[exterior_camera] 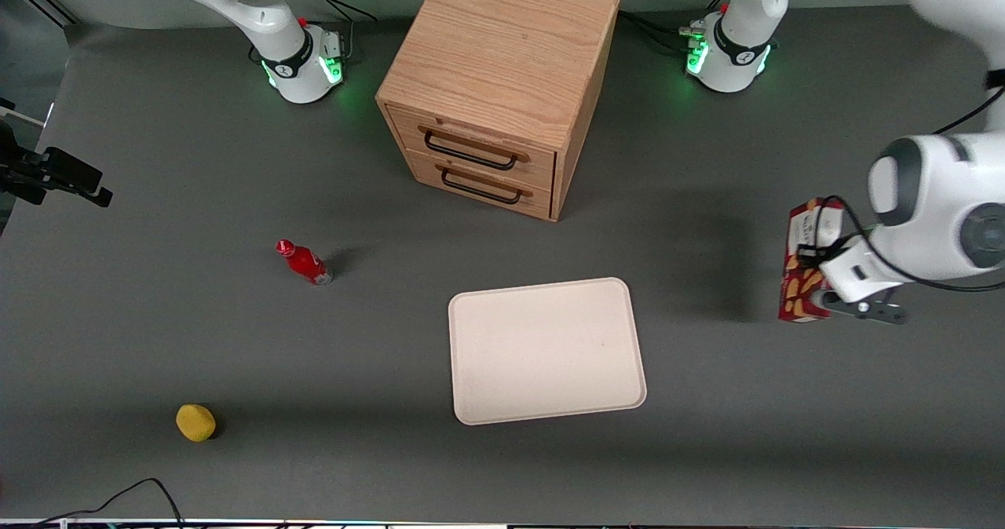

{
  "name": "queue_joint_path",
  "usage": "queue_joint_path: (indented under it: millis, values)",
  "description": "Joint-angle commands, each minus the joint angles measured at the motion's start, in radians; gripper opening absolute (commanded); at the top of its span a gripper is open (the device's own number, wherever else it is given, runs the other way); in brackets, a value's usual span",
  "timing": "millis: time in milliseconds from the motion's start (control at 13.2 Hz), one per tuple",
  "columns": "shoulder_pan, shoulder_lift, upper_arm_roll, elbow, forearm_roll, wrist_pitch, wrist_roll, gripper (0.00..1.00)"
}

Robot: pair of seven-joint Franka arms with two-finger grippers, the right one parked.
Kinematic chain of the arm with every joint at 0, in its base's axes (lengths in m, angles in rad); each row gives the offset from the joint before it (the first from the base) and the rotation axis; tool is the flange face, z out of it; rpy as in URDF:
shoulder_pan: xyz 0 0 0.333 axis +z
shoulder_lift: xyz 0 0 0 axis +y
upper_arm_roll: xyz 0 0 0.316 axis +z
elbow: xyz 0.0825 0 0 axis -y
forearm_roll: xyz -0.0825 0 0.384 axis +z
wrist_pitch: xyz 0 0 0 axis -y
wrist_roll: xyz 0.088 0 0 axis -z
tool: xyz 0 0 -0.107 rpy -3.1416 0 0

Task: Place red cookie box on tray
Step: 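Close the left gripper on the red shortbread box and lift it, then carry the box over the white tray and lower it onto it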

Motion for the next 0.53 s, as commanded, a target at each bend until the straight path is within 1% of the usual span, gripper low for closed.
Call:
queue_joint_path:
  millis: [0, 75, 151, 226, 302, 377, 453]
  values:
    - [-0.012, 0.010, -0.001, 0.320, -0.053, -0.325, -0.102, 0.00]
    - [-0.015, 0.012, -0.018, 0.384, -0.077, -0.382, -0.174, 0.00]
    - [-0.015, 0.015, -0.101, 0.447, -0.082, -0.429, -0.338, 0.00]
    - [-0.015, 0.019, -0.163, 0.452, -0.082, -0.422, -0.445, 0.00]
    - [-0.015, 0.041, -0.238, 0.452, -0.079, -0.413, -0.548, 0.00]
    - [-0.015, 0.082, -0.300, 0.455, -0.077, -0.367, -0.632, 0.00]
    - [-0.016, 0.129, -0.350, 0.452, -0.074, -0.270, -0.704, 0.00]
